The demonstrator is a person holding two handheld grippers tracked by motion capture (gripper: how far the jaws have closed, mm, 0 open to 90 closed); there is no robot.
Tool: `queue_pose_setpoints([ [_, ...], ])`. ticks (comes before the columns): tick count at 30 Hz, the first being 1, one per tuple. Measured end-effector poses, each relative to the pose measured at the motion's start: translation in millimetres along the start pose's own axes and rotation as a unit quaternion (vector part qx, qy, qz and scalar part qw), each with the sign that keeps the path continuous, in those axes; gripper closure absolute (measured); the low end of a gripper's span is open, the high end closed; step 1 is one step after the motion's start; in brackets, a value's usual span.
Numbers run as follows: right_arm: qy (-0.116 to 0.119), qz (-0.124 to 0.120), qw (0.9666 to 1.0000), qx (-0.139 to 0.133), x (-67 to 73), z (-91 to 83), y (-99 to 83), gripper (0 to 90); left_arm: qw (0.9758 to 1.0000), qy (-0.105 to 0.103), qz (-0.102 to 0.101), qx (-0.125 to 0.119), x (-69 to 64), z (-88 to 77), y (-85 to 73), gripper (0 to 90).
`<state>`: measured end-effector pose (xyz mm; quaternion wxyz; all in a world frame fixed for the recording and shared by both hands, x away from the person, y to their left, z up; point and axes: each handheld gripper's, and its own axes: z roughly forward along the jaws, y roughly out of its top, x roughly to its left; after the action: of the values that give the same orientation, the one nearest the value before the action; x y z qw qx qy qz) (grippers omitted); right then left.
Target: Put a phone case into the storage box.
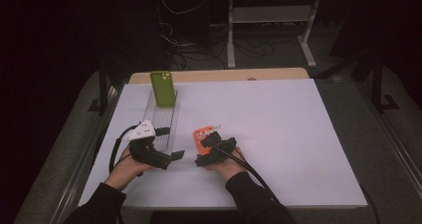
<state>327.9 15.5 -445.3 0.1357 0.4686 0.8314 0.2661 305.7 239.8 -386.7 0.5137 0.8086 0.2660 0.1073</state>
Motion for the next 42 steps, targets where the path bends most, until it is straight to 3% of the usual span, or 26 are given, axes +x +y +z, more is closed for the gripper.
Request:
queue_pose_setpoints([
  [8,-0.005,0.012,0.9998,0.014,1.6,-1.1,2.3,10.6,1.0,0.002,-0.003,-0.002,-0.3,-1.3,0.0,0.0],
  [26,0.016,-0.018,0.9996,0.011,-5.3,-3.1,2.5,14.8,1.0,0.002,-0.001,0.001,-0.3,-1.5,-0.3,0.0],
  [31,0.032,-0.044,0.9985,0.009,-13.5,-5.3,-0.5,15.1,1.0,0.002,0.0,-0.001,-0.5,-1.1,-0.4,0.0],
  [33,0.046,-0.04,0.9981,0.005,-17.1,-7.6,-2.0,15.2,1.0,0.001,0.0,0.0,-0.4,-0.7,-0.6,0.0],
  [42,0.055,-0.053,0.9971,-0.002,-39.4,-22.4,-2.1,15.2,1.0,0.0,0.001,0.002,-1.3,0.4,-0.9,0.0],
])
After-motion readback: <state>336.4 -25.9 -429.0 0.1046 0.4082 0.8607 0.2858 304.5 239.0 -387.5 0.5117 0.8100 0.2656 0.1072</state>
